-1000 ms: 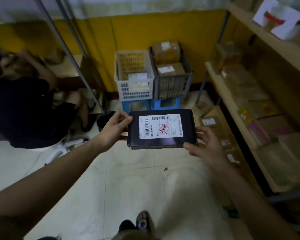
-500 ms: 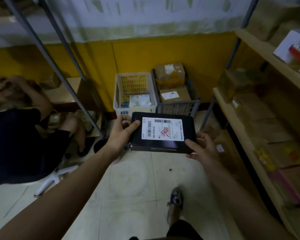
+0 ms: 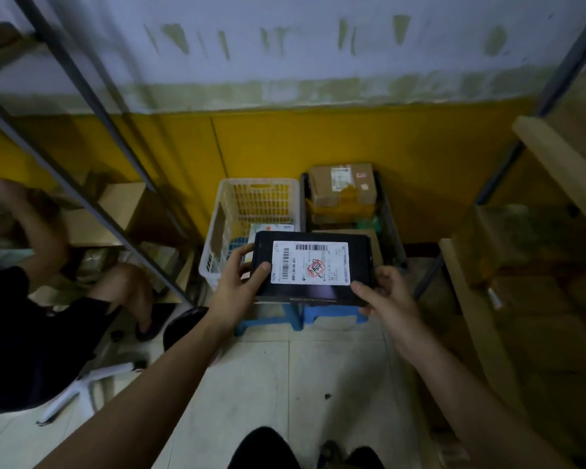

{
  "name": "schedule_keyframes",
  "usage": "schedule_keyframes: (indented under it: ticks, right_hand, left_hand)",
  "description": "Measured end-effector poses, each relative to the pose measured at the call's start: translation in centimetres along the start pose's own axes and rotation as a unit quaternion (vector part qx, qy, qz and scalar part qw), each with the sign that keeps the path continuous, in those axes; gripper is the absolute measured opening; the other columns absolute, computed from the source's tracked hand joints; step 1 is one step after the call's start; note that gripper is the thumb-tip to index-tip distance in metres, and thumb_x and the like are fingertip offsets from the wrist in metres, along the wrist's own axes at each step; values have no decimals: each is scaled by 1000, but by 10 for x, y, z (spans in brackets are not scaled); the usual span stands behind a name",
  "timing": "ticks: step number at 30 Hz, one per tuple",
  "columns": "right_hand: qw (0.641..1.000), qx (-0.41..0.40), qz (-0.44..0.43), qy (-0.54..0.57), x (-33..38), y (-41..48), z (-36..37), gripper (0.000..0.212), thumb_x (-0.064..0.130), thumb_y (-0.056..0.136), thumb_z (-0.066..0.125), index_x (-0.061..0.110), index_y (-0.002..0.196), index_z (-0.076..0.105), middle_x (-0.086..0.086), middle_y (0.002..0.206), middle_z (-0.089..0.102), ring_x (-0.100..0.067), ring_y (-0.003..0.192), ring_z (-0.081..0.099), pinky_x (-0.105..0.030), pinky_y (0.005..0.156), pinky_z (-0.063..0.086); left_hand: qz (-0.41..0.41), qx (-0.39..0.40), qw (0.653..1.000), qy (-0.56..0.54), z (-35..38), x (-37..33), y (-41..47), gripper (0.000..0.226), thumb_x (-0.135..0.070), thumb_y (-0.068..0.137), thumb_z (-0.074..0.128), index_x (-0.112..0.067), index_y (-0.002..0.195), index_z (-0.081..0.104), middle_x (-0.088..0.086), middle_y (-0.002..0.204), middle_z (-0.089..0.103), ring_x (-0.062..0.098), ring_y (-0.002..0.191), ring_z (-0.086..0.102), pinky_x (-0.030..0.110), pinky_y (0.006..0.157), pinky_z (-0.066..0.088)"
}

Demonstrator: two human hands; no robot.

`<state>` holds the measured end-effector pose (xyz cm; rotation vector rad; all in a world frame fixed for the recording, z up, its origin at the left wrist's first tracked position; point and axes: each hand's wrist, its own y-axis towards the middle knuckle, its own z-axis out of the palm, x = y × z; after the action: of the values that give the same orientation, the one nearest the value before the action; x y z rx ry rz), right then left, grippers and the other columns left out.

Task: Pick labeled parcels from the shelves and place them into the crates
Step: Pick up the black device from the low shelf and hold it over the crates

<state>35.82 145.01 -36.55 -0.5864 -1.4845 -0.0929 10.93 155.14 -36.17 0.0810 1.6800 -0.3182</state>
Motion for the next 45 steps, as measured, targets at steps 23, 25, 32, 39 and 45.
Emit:
schedule_keyframes:
  ticks: [23,25,32,39,45]
  right_hand:
    - [978,-67,108,-167,19,382,-38,58,37,88,77,6,128,49,-8,122,55,-23,108,57,-34,81,52]
    - [973,-40,144,-176,7,406,-45,80,50,77,84,8,133,46,-6,125,57,-25,111,60,-44,90,56]
    - [954,63,238,-173,-26,465,-49,57,34,85,81,13,135,61,-5,133,64,-19,114,61,-32,89,50]
    - [959,63,250,-119,-65,504,-44,49,29,90,76,17,135,61,-6,133,67,-24,119,64,-50,108,48]
    - [967,48,226,-110,-76,506,-42,44,23,94,72,17,136,59,-5,136,64,-21,120,61,-43,107,47]
  left_hand:
    - [-144,100,976,126,118,42,366,71,-17,98,67,-21,158,29,11,145,51,32,129,53,55,105,49]
    - [-156,85,973,146,131,52,373,70,-16,98,67,-19,157,31,14,145,52,33,128,55,55,105,49]
    - [-209,64,958,186,172,90,389,73,-17,96,68,-13,157,29,12,149,52,31,132,54,46,110,45]
    - [-248,58,950,181,188,118,395,80,-36,79,66,-24,152,38,4,141,60,25,125,59,41,105,49]
    - [-252,55,925,280,216,142,347,103,-15,90,65,-15,161,-11,21,150,47,39,119,59,39,91,51]
